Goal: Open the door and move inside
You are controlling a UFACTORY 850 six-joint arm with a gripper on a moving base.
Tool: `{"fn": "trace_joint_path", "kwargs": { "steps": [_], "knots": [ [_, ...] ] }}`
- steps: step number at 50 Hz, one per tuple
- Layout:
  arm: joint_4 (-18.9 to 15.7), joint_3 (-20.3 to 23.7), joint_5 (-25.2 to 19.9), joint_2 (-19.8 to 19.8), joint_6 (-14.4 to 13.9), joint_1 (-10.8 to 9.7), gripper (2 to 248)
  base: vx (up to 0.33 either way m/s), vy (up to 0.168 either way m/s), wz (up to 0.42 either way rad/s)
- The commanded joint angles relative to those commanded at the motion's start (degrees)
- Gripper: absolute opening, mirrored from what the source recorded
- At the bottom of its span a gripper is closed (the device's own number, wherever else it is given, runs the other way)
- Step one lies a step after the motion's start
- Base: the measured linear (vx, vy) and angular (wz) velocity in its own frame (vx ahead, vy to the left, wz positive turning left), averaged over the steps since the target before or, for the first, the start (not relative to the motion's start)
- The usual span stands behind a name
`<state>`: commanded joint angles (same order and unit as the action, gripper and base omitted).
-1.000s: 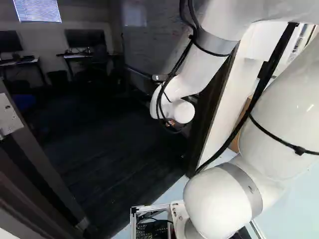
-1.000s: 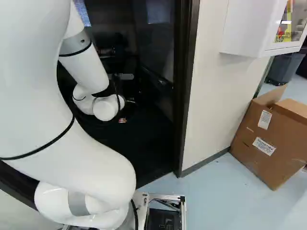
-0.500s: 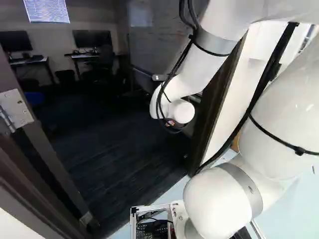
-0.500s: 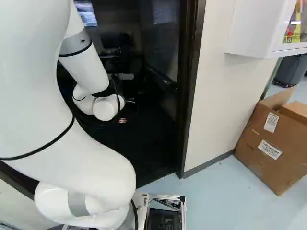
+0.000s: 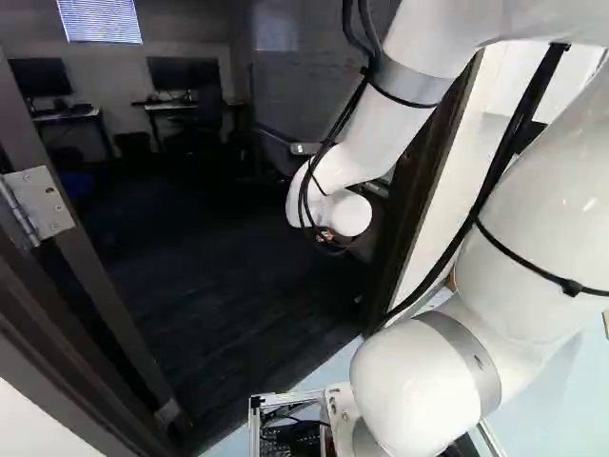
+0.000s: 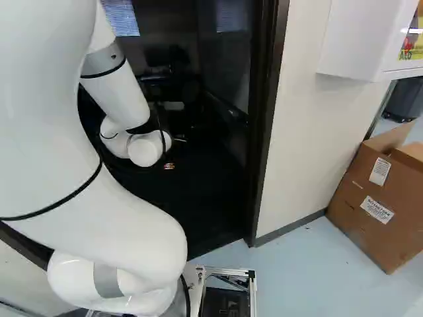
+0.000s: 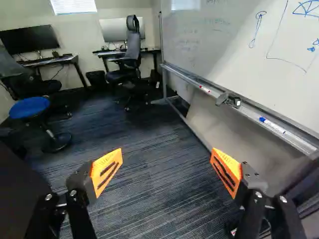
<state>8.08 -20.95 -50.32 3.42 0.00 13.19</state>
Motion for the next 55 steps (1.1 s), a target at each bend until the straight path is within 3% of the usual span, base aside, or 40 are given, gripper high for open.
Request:
{"fn": "trace_joint_path", "kwargs": {
  "steps": [42, 55],
  "knots": [
    [0.0, 0.0, 0.0, 0.0, 0.0, 0.0, 247, 0.012, -0.014, 0.236],
    [0.0, 0.0, 0.0, 0.0, 0.0, 0.0, 247, 0.071, 0.045, 0.292]
  ]
}}
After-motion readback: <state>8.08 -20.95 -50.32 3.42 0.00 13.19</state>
